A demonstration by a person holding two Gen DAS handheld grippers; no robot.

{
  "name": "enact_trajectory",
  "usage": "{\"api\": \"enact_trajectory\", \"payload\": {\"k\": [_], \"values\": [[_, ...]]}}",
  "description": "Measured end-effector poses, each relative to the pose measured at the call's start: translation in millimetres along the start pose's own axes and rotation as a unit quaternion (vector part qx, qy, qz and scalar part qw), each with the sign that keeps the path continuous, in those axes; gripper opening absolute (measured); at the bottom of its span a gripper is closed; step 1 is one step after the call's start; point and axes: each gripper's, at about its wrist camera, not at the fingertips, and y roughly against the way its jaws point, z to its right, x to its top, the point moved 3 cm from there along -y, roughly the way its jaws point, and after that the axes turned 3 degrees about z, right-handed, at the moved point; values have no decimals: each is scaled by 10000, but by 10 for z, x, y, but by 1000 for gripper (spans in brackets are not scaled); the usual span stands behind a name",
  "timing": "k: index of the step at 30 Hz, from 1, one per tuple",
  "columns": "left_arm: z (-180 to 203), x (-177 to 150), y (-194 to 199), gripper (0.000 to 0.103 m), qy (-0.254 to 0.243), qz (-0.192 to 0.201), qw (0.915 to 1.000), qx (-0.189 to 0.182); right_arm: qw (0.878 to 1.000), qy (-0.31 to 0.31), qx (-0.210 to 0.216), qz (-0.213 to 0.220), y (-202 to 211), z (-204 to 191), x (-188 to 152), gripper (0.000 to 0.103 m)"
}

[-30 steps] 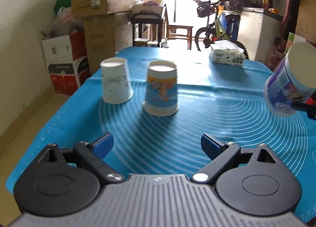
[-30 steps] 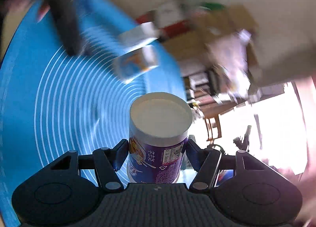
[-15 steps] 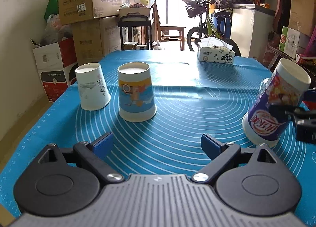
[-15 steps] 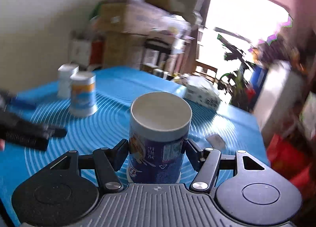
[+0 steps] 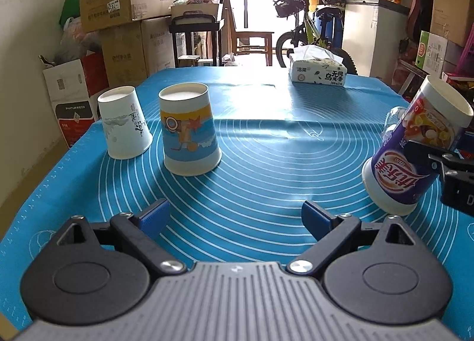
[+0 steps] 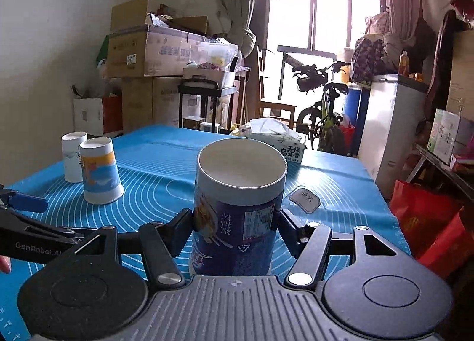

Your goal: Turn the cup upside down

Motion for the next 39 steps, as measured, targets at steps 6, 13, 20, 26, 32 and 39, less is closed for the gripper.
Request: {"api": "enact_trajectory", "payload": {"k": [6,13,20,26,32,39], "values": [[-1,4,0,94,10,3,10000,2,9998,163,21,-145,-73,-57,54,61],[-5,10,4,94,14,10,10000,-3,9995,187,-11,-244,-124,-71,65,64],[2,13,10,94,27,54,10000,6,9996,95,-47,-266,-127,-44,65,76],[10,24,110,94,66,88,9998,-163,9995,-30,-166,-275,-49,-37,89,94],[4,46,264,94,34,169,9998,-108,9992,-246,-229,-230,173,-17,111,102],[15,-4,526,94,5,406,9991,-154,9982,-454,-300,-238,551,15,64,103]]}}
